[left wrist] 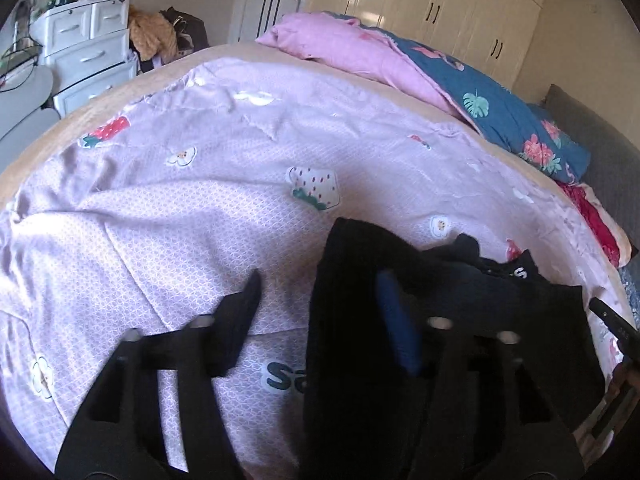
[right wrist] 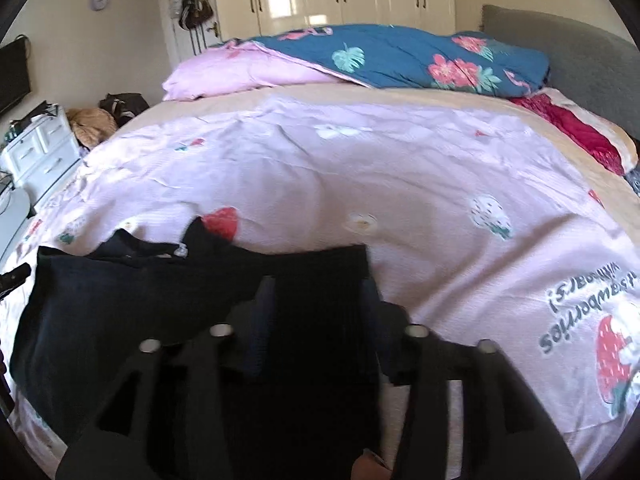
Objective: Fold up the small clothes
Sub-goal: 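Open both grippers and withdraw them from the folded shirt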
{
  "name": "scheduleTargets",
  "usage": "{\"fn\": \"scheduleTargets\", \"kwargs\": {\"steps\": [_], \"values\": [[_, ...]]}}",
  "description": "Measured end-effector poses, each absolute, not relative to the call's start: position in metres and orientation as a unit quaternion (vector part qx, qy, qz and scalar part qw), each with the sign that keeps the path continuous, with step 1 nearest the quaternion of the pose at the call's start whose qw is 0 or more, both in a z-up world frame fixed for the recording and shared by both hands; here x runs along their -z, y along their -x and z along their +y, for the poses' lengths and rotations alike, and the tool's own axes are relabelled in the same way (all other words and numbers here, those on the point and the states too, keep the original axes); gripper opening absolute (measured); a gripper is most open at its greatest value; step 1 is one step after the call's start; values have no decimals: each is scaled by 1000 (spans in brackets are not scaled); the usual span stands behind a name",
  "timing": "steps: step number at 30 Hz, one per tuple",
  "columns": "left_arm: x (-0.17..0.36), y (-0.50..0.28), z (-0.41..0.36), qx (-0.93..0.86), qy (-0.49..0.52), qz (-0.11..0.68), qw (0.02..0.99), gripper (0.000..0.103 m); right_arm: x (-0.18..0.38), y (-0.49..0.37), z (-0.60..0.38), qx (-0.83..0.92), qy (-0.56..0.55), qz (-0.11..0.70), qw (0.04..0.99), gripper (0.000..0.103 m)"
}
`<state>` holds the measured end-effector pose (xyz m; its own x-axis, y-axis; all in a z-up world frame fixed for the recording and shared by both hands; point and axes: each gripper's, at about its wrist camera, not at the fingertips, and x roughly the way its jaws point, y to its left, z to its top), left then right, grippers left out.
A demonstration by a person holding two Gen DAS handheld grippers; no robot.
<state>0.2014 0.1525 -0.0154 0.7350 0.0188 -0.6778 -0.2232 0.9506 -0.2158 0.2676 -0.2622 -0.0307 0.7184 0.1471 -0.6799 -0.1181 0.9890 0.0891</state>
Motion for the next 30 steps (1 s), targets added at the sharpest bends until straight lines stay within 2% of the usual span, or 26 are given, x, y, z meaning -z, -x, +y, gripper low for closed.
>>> {"fn": "scheduleTargets", "kwargs": {"steps": [6, 7, 8, 9, 12, 22, 30], "values": [[33, -212, 144, -46, 132, 388, 911, 64, 52, -277, -270, -60, -20, 400, 914, 46], [36, -214, 143, -43, 129, 394, 909, 54, 56, -277, -269, -67, -20, 402, 913, 35], [38, -214, 141, -40, 127, 396, 908, 41, 58, -278, -268, -74, -20, 403, 912, 17], [38, -215, 140, -35, 125, 397, 909, 15, 59, -277, -266, -80, -20, 403, 911, 10], [33, -212, 135, -30, 114, 389, 914, 4, 52, -273, -263, -87, -18, 390, 916, 7], [-13, -189, 141, -42, 111, 308, 944, 3, 1, -253, -277, -88, -66, 291, 950, 6], [15, -204, 141, -60, 101, 347, 930, 4, 23, -269, -272, -66, -59, 327, 941, 6]]}}
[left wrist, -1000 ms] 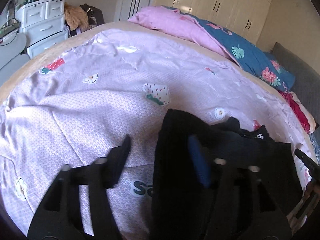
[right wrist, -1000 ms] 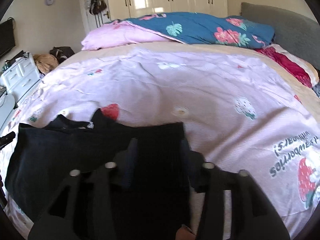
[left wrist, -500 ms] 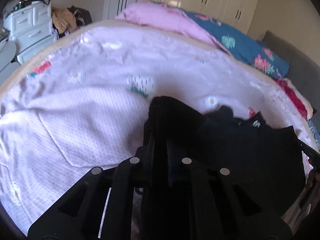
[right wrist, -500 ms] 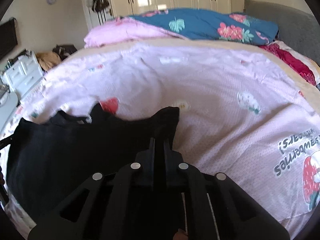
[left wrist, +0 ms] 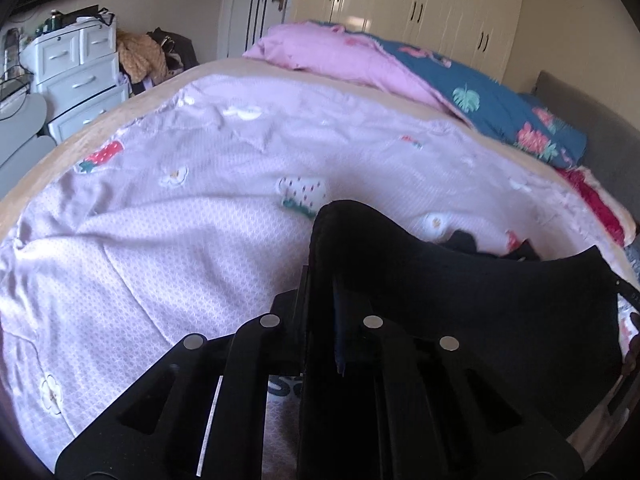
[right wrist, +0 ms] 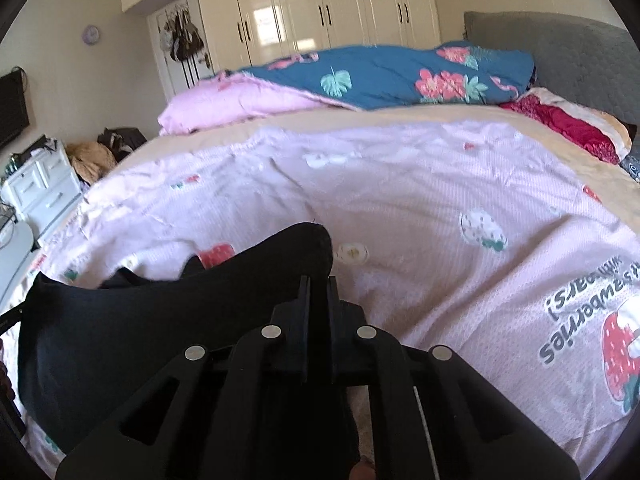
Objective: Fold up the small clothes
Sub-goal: 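Open both grippers and withdraw them from the folded shirt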
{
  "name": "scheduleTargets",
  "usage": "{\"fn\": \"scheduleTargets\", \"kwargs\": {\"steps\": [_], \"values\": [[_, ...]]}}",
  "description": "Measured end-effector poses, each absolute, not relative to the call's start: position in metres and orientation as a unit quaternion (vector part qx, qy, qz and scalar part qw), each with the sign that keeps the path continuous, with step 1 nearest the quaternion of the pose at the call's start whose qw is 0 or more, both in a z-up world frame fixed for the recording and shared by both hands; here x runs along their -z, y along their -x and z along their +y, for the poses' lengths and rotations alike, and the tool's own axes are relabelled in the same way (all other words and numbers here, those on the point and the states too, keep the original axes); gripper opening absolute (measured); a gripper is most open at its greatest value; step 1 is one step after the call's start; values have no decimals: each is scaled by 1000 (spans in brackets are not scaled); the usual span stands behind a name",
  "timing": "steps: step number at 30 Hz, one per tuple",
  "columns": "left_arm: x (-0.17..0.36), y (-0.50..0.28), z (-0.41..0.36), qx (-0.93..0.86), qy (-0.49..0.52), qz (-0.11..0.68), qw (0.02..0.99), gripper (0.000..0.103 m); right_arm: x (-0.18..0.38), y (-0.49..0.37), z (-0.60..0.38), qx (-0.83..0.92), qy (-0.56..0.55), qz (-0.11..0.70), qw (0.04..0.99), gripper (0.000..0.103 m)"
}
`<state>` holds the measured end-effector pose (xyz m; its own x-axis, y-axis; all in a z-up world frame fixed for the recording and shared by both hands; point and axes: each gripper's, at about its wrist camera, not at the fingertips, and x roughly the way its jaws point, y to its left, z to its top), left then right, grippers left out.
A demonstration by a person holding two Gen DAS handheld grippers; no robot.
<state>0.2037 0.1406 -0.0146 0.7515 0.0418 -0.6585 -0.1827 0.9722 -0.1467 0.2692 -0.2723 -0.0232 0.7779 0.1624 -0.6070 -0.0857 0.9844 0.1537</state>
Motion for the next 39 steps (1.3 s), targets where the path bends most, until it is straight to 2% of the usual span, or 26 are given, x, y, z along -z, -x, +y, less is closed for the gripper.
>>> {"fn": "scheduleTargets", "kwargs": {"steps": [8, 11, 17, 19, 22, 24, 27, 39], "values": [[20, -202, 136, -67, 88, 362, 926, 7, 38, -272, -267, -46, -37, 361, 931, 8], [20, -201, 131, -62, 77, 370, 924, 9, 38, -268, -266, -44, -33, 364, 930, 13], [14, -192, 122, -59, 66, 371, 924, 27, 29, -261, -270, -44, -37, 356, 933, 20], [12, -188, 119, -57, 66, 370, 925, 36, 25, -257, -271, -48, -38, 352, 934, 21], [9, -179, 113, -50, 64, 372, 925, 48, 19, -246, -267, -61, -35, 345, 936, 28], [9, -174, 108, -45, 61, 376, 923, 51, 16, -239, -264, -70, -31, 345, 936, 31], [10, -162, 101, -35, 54, 383, 921, 61, 15, -222, -258, -87, -27, 348, 933, 40], [21, -136, 87, -31, 41, 410, 910, 65, 34, -186, -240, -113, -17, 393, 912, 54]]}}
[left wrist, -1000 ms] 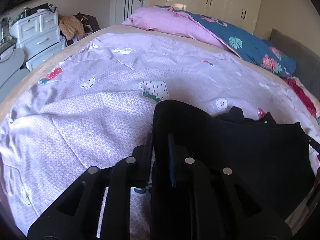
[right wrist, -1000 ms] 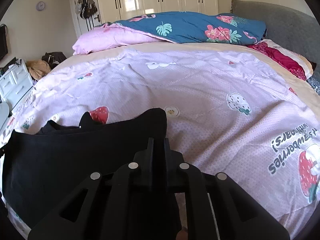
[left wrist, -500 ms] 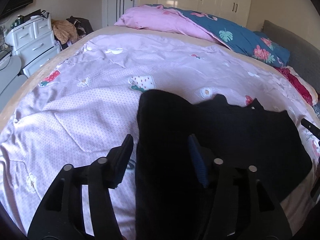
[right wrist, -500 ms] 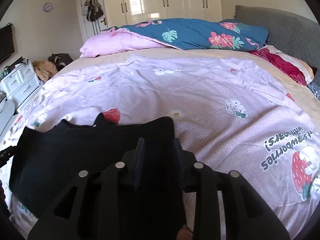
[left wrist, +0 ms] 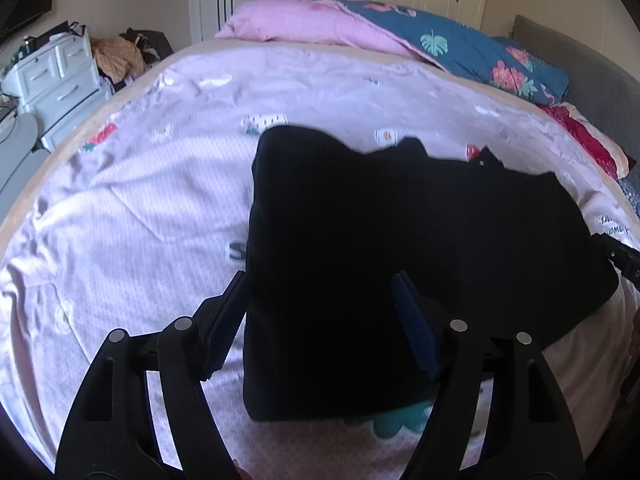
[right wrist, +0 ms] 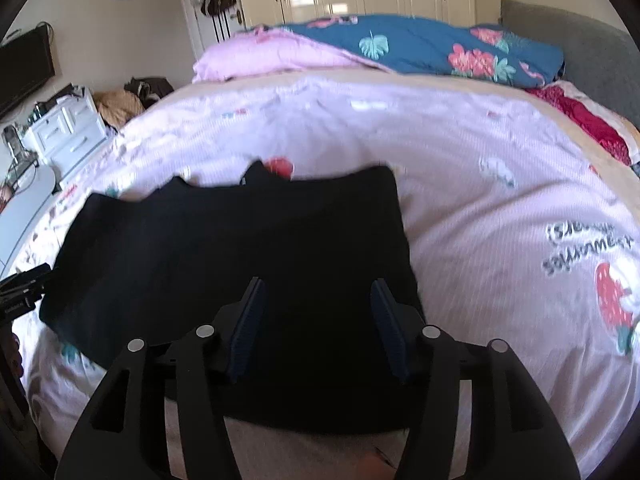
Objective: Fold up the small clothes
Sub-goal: 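Open both grippers and withdraw them from the folded shirt, then grasp one end of the folded black shirt with both grippers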
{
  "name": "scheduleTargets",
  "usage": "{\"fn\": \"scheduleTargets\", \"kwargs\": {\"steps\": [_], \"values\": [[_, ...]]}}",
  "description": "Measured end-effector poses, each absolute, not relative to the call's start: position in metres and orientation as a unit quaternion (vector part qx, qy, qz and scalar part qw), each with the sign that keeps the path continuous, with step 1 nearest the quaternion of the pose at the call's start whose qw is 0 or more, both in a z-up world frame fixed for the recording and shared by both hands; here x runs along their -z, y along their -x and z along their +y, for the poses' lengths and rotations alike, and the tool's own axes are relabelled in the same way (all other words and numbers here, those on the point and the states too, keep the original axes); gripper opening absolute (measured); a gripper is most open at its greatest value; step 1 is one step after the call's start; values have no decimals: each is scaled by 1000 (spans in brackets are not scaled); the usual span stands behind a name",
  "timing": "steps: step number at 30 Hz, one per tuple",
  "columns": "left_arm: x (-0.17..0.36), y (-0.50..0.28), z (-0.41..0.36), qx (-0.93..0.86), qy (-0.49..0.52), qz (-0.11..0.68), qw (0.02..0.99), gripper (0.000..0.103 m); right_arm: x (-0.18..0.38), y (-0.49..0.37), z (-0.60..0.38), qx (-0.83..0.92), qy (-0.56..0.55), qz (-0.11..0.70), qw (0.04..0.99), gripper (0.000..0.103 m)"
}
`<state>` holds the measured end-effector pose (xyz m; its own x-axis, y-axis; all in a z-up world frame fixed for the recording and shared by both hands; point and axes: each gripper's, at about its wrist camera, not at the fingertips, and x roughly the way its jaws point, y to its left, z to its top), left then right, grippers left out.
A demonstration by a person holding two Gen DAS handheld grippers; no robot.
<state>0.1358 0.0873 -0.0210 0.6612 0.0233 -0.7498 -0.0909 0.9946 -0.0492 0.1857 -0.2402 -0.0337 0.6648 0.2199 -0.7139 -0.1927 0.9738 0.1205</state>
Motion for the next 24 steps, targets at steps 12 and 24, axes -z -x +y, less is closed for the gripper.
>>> {"fn": "scheduleTargets", "kwargs": {"steps": [12, 24], "values": [[45, -119, 96, -38, 72, 443, 893, 71, 59, -163, -244, -84, -23, 430, 898, 55], [33, -98, 104, -62, 71, 427, 900, 89, 42, -136, -228, -110, -14, 395, 912, 82]]}}
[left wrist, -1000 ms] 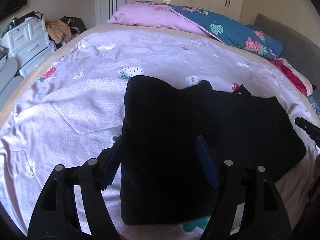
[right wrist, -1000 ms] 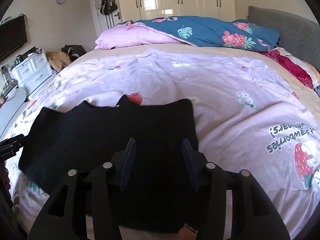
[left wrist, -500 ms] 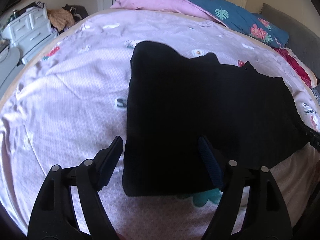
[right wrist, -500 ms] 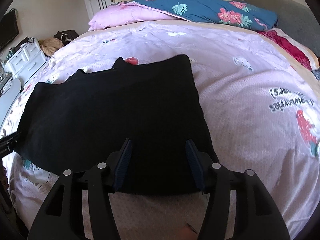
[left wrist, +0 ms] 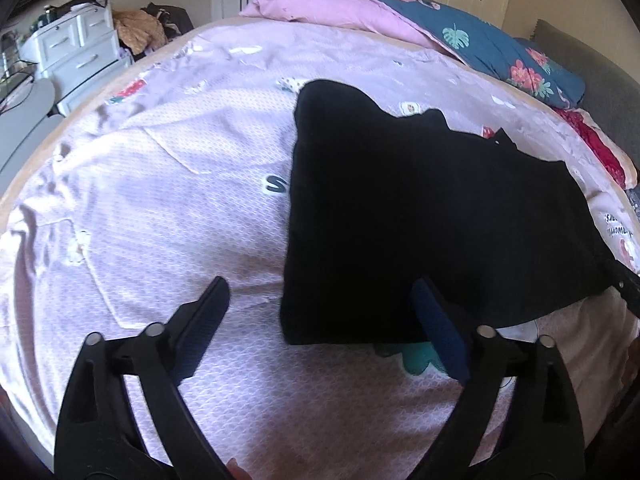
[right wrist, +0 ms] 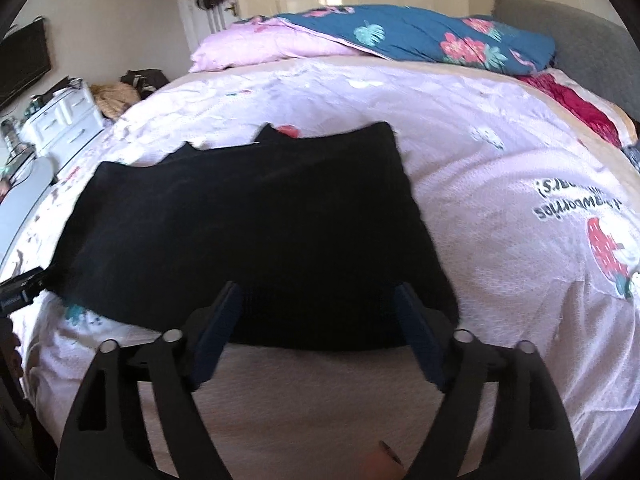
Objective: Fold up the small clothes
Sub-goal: 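Grasp one end of the folded black shirt with both grippers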
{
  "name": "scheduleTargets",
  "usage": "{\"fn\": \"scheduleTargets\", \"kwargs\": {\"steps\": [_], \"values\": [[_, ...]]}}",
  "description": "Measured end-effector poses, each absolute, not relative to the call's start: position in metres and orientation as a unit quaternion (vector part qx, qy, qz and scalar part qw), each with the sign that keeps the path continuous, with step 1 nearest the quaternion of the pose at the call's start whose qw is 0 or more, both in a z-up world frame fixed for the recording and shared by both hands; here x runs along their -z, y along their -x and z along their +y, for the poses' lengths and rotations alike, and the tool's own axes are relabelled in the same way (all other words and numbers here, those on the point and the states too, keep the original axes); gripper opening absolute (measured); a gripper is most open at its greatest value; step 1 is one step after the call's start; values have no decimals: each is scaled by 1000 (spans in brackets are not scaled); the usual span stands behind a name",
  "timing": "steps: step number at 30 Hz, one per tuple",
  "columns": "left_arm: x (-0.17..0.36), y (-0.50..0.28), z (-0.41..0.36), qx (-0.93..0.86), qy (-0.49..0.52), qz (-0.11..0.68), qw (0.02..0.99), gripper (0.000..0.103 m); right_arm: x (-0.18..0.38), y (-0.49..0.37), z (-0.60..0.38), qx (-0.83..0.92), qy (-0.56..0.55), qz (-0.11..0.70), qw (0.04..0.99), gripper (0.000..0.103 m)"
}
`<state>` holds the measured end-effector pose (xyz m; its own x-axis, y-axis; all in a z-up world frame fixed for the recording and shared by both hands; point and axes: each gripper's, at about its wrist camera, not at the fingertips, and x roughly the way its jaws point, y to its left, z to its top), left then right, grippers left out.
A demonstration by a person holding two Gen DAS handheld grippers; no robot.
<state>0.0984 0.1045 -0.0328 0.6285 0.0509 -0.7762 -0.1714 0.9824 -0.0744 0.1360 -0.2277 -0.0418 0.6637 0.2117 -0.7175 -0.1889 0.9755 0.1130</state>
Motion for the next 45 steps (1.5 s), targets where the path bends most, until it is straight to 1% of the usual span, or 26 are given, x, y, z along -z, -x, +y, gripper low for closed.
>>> {"fn": "scheduleTargets", "kwargs": {"steps": [1, 3, 7, 15, 27, 36, 41, 45], "values": [[31, -97, 107, -66, 72, 424, 900, 90, 40, -133, -223, -115, -8, 391, 913, 86], [27, -96, 112, -74, 76, 417, 902, 94, 36, -127, -209, -128, 14, 382, 915, 88], [23, -94, 124, -92, 90, 410, 903, 94, 26, -116, -182, -149, 49, 361, 919, 97], [21, -92, 144, -115, 109, 403, 902, 94, 20, -95, -126, -207, 101, 344, 910, 98], [21, -99, 167, -131, 132, 406, 895, 94, 38, -90, -55, -255, 186, 342, 885, 99], [11, -127, 180, -138, 143, 401, 894, 94, 52, -93, -8, -276, 231, 338, 870, 99], [15, -154, 182, -129, 147, 415, 888, 94, 63, -102, 17, -269, 265, 335, 863, 99], [16, -170, 183, -129, 142, 418, 888, 94, 68, -113, 25, -264, 265, 339, 863, 99]]}}
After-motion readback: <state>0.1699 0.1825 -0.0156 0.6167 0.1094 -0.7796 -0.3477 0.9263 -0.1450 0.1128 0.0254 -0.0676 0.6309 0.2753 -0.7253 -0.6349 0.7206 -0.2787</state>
